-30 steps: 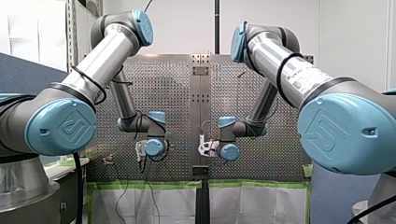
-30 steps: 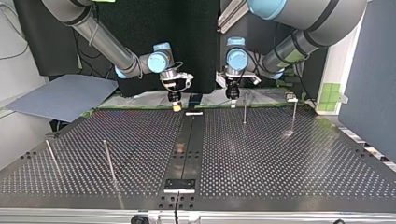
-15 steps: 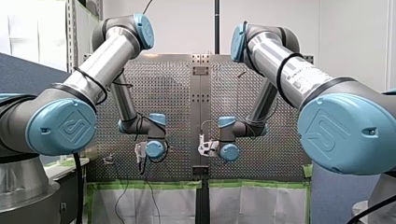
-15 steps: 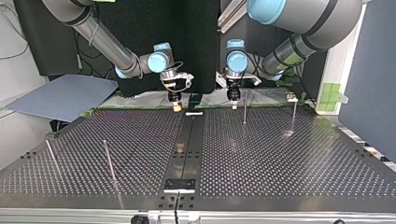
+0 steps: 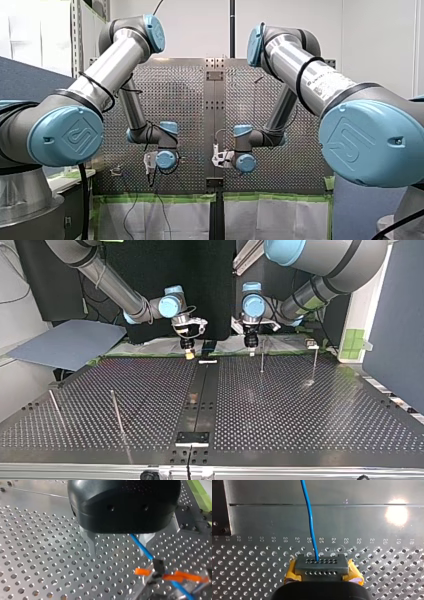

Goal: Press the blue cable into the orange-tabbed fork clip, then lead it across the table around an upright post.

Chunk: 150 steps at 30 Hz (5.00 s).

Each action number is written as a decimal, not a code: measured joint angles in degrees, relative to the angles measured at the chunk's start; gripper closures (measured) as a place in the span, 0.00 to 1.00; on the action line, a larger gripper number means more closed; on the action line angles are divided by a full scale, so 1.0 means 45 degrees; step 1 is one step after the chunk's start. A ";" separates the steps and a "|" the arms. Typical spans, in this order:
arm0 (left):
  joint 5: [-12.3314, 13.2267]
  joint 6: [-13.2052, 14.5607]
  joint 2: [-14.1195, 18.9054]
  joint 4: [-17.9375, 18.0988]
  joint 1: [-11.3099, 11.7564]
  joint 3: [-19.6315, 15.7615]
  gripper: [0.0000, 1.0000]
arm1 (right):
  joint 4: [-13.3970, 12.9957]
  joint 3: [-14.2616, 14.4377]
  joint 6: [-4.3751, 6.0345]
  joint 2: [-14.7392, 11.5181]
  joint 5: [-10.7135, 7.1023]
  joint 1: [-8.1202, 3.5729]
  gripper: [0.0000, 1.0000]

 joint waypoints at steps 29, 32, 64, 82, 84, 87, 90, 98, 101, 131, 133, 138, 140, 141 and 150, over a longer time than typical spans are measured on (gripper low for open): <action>-0.0375 0.0202 0.0017 -0.0109 -0.0169 0.0148 0.99 | 0.0166 -0.0199 -0.0002 0.0000 -0.0020 -0.0011 1.00; -0.0407 0.0284 0.0028 -0.0369 -0.0250 0.0366 0.99 | 0.0394 -0.0435 -0.0064 -0.0004 0.0009 -0.0001 1.00; -0.0711 -0.0023 0.3261 -0.3816 -0.1035 0.1065 0.99 | 0.3439 -0.1472 -0.0213 -0.3125 0.0236 0.0125 1.00; -0.1277 -0.0056 0.5182 -0.5486 -0.1068 0.2550 0.99 | 0.4944 -0.2095 -0.0397 -0.5085 0.0895 0.0222 1.00; -0.1375 -0.0013 0.5407 -0.5663 -0.1069 0.2748 0.99 | 0.5051 -0.2105 -0.0411 -0.5359 0.1156 0.0193 1.00; -0.1476 0.0037 0.5819 -0.5836 -0.1072 0.3008 0.99 | 0.5231 -0.2166 -0.0445 -0.5726 0.1454 0.0161 1.00; -0.1500 0.0102 0.6217 -0.5968 -0.1079 0.3224 0.99 | 0.5471 -0.2320 -0.0473 -0.5912 0.1570 0.0138 1.00; -0.1140 0.0217 0.6872 -0.6248 -0.1197 0.3931 0.99 | 0.6120 -0.2778 -0.0469 -0.6094 0.1742 0.0126 1.00; -0.0834 0.0213 0.6894 -0.6421 -0.1247 0.4208 0.99 | 0.6315 -0.2953 -0.0481 -0.6167 0.1799 0.0124 1.00; -0.0002 0.0287 0.6785 -0.7958 -0.1856 0.6226 0.99 | 0.8019 -0.3628 -0.0491 -0.7509 0.2332 -0.0745 1.00; -0.0013 0.0314 0.6724 -0.8035 -0.1918 0.6313 0.99 | 0.8111 -0.3623 -0.0479 -0.7577 0.2328 -0.0858 1.00; -0.0313 0.0644 0.6344 -0.8418 -0.2286 0.6703 0.99 | 0.8349 -0.3627 -0.0519 -0.7661 0.2324 -0.1110 1.00; -0.0399 0.0800 0.6121 -0.8641 -0.2508 0.6925 0.99 | 0.8426 -0.3627 -0.0532 -0.7669 0.2324 -0.1220 1.00; -0.0413 0.0842 0.6016 -0.8743 -0.2612 0.7030 0.99 | 0.8446 -0.3627 -0.0535 -0.7670 0.2324 -0.1272 1.00; -0.0319 0.0919 0.5130 -0.9369 -0.3410 0.8079 0.99 | 0.8505 -0.3622 -0.0477 -0.7676 0.2319 -0.1798 1.00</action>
